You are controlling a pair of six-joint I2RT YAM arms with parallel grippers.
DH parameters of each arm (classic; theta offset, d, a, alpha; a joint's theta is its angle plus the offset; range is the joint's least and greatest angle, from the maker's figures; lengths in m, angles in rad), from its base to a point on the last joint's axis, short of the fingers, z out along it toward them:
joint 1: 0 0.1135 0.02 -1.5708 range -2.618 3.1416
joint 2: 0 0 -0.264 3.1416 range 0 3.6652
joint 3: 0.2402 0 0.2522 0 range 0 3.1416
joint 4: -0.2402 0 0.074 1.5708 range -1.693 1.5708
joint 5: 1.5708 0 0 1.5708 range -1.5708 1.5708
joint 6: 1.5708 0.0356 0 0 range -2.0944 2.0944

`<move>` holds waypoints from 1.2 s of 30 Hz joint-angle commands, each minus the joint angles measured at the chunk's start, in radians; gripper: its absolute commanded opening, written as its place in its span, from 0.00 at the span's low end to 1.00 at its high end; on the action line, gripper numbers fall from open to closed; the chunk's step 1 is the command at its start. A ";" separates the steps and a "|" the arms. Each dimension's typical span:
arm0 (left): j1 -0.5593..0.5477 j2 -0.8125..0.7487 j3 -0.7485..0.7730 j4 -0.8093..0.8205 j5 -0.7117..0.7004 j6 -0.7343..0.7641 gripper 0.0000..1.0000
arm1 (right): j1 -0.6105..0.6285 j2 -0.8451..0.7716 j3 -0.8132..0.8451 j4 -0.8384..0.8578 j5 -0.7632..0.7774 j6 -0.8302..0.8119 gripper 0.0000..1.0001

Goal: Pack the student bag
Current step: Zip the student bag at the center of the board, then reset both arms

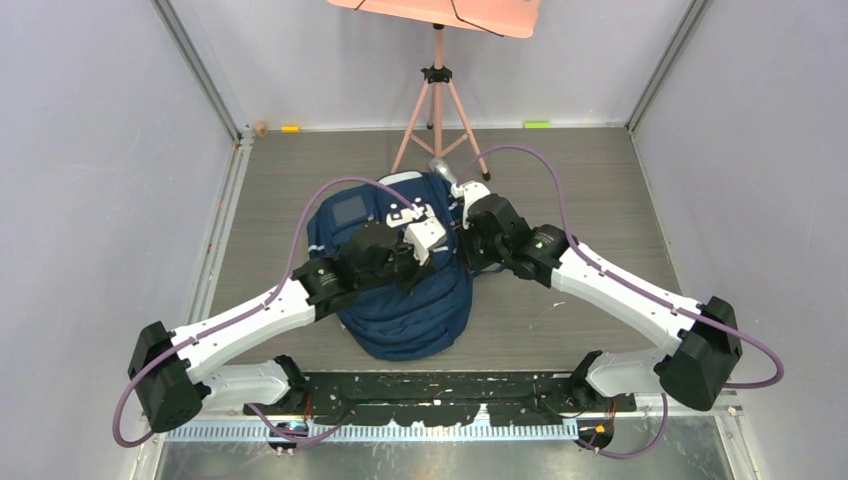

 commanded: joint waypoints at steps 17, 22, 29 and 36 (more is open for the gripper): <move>0.015 -0.070 -0.078 -0.152 -0.087 -0.046 0.00 | -0.177 0.191 0.128 0.195 -0.056 -0.236 0.00; 0.016 -0.079 -0.060 -0.160 -0.090 -0.067 0.09 | -0.181 0.188 0.156 0.171 -0.079 -0.221 0.01; 0.020 -0.117 -0.020 -0.127 -0.110 -0.091 0.96 | -0.182 0.079 0.128 0.117 -0.106 -0.192 0.77; 0.187 -0.083 0.114 -0.210 0.029 -0.145 1.00 | -0.253 0.008 0.136 0.008 -0.040 -0.131 0.84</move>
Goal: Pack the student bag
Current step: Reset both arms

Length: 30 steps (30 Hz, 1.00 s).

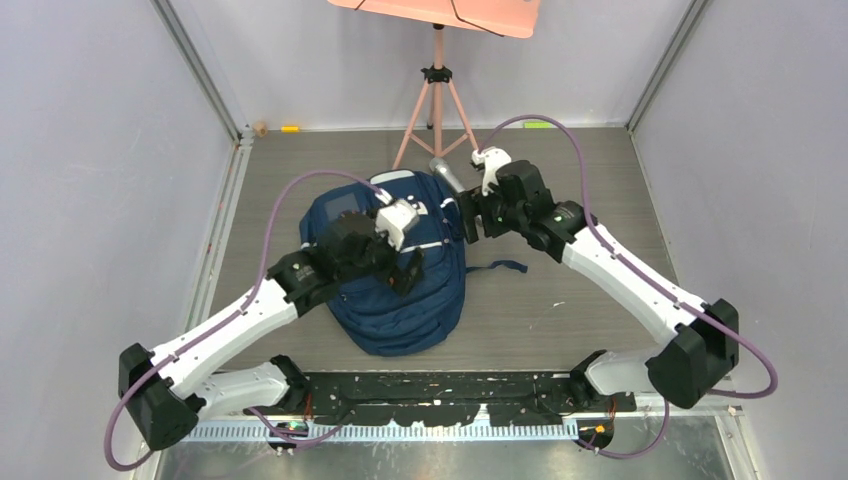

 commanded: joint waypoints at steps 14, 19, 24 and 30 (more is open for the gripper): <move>0.820 -0.092 0.146 -0.175 -0.042 -0.152 1.00 | -0.612 -0.264 -0.031 -0.174 0.098 0.239 0.85; 0.821 -0.183 0.166 -0.177 -0.251 -0.121 0.98 | -0.630 -0.465 -0.110 -0.049 0.212 0.200 0.86; 0.821 -0.316 0.079 -0.069 -0.268 -0.093 0.98 | -0.630 -0.572 -0.185 0.041 0.250 0.188 0.86; 0.821 -0.341 0.066 -0.071 -0.239 -0.065 0.98 | -0.628 -0.569 -0.192 0.043 0.250 0.187 0.87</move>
